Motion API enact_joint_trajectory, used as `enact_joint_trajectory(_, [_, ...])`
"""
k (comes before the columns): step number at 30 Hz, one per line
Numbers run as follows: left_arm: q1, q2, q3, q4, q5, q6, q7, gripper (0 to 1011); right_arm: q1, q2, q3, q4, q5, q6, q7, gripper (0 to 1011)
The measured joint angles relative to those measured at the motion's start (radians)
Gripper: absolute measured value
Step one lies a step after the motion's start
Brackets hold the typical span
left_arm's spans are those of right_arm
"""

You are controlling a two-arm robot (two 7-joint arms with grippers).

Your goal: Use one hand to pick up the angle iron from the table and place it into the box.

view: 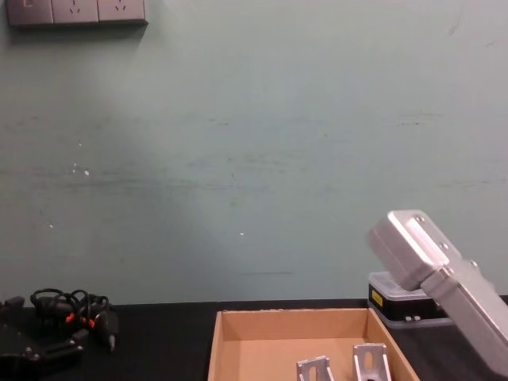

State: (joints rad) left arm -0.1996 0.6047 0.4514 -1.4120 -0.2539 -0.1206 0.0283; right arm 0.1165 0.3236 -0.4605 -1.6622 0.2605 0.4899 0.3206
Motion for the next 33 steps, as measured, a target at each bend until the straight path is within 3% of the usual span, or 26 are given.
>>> enact_joint_trajectory(4, [0.0,0.0,0.0,0.0,0.0,0.0,0.0,1000,-0.005,0.005,0.004,-0.013,-0.002,-0.002,0.0,98])
enact_joint_trajectory(8, [0.0,0.0,0.0,0.0,0.0,0.0,0.0,1000,-0.008,0.007,0.006,-0.017,-0.003,-0.002,0.001,32])
enact_joint_trajectory(22, [0.0,0.0,0.0,0.0,0.0,0.0,0.0,1000,-0.024,0.011,0.023,-0.036,0.002,-0.017,0.002,33])
enact_joint_trajectory(33, [0.0,0.0,0.0,0.0,0.0,0.0,0.0,1000,-0.041,0.048,0.083,-0.167,0.014,-0.044,-0.019,33])
